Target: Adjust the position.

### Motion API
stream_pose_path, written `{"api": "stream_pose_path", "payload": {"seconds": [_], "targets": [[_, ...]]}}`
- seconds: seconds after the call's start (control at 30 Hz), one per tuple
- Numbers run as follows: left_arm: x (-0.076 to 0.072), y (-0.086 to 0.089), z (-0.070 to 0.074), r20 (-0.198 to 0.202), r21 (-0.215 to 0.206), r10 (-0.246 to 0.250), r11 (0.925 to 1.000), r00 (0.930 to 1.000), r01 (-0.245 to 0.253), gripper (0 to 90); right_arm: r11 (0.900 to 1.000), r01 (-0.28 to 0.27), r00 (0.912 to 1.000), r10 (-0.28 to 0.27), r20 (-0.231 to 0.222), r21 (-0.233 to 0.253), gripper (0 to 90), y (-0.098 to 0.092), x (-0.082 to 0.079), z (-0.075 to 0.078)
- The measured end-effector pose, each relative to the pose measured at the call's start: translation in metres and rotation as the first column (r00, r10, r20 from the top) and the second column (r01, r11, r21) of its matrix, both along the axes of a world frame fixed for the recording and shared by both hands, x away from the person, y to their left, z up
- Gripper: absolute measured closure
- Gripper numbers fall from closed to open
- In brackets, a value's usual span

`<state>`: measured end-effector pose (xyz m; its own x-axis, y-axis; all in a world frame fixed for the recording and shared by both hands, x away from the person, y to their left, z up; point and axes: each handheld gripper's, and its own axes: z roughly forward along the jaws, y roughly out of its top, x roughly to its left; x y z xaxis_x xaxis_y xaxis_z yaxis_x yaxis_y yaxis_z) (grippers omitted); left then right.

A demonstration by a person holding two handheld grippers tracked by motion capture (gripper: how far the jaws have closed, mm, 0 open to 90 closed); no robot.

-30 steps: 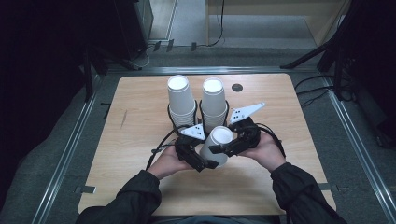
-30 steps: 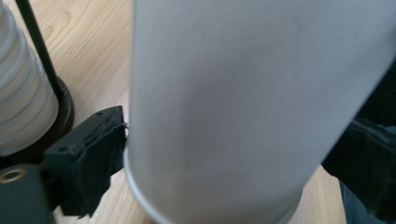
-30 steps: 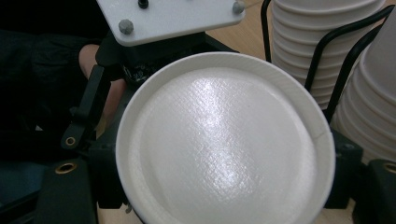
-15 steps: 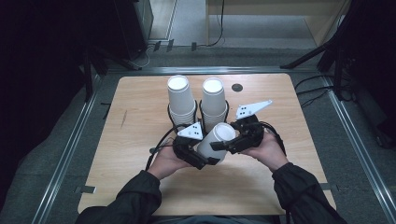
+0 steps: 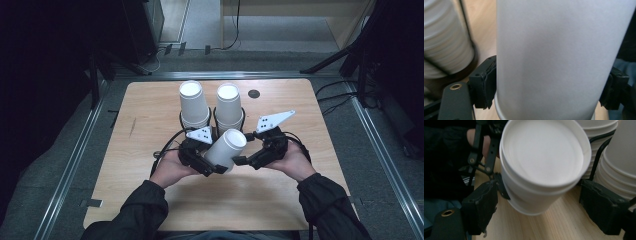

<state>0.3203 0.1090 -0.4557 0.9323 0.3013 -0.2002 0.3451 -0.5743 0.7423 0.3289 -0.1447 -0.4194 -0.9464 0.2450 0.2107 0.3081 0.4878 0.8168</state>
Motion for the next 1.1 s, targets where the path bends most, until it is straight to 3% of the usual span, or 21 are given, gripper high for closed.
{"api": "stream_pose_path", "payload": {"seconds": [0.1, 0.17, 0.27, 0.5, 0.77, 0.87, 1.0, 1.03, 1.1], "targets": [[0.001, 0.005, 0.002, 0.004, 0.072, -0.007, 0.9974, 1.0, 0.007, 19.0, 1.0, -0.004, 1.0, 0.004, -0.004, -0.031, 15.9, -0.001, 0.0, -0.009], [0.001, 0.006, 0.001, 0.001, 0.079, -0.011, 0.9968, 0.9999, 0.01, 19.0, 0.999, -0.002, 1.0, 0.001, -0.008, -0.038, 15.9, -0.001, -0.001, -0.011], [0.001, 0.009, 0.001, 0.007, 0.132, -0.012, 0.9912, 0.9999, 0.011, 18.9, 0.997, -0.011, 0.9999, 0.011, -0.009, -0.07, 15.9, -0.001, -0.004, -0.016], [0.005, 0.017, -0.002, -0.005, 0.184, -0.021, 0.9828, 0.9998, 0.022, 17.9, 0.995, -0.033, 0.9995, 0.033, -0.005, -0.091, 17.9, 0.0, -0.004, -0.029], [0.007, 0.023, -0.006, 0.007, 0.253, -0.021, 0.9672, 0.9998, 0.018, 17.9, 0.988, -0.037, 0.9993, 0.038, -0.001, -0.147, 18.1, 0.003, 0.001, -0.041], [0.007, 0.022, -0.007, -0.001, 0.257, -0.024, 0.9661, 0.9997, 0.023, 18.0, 0.989, -0.037, 0.9993, 0.036, -0.006, -0.141, 18.7, 0.001, 0.002, -0.043], [0.006, 0.018, -0.011, -0.019, 0.282, -0.041, 0.9585, 0.999, 0.045, 18.0, 0.989, -0.037, 0.9993, 0.035, -0.011, -0.143, 18.7, 0.001, 0.002, -0.045], [0.005, 0.015, -0.013, -0.024, 0.298, -0.049, 0.9532, 0.9985, 0.054, 18.0, 0.989, -0.04, 0.9992, 0.039, -0.01, -0.142, 18.6, 0.001, 0.002, -0.045], [0.005, 0.014, -0.015, -0.033, 0.302, -0.051, 0.9515, 0.9981, 0.059, 18.0, 0.989, -0.041, 0.9991, 0.04, -0.009, -0.142, 18.7, 0.002, 0.002, -0.046]]}}
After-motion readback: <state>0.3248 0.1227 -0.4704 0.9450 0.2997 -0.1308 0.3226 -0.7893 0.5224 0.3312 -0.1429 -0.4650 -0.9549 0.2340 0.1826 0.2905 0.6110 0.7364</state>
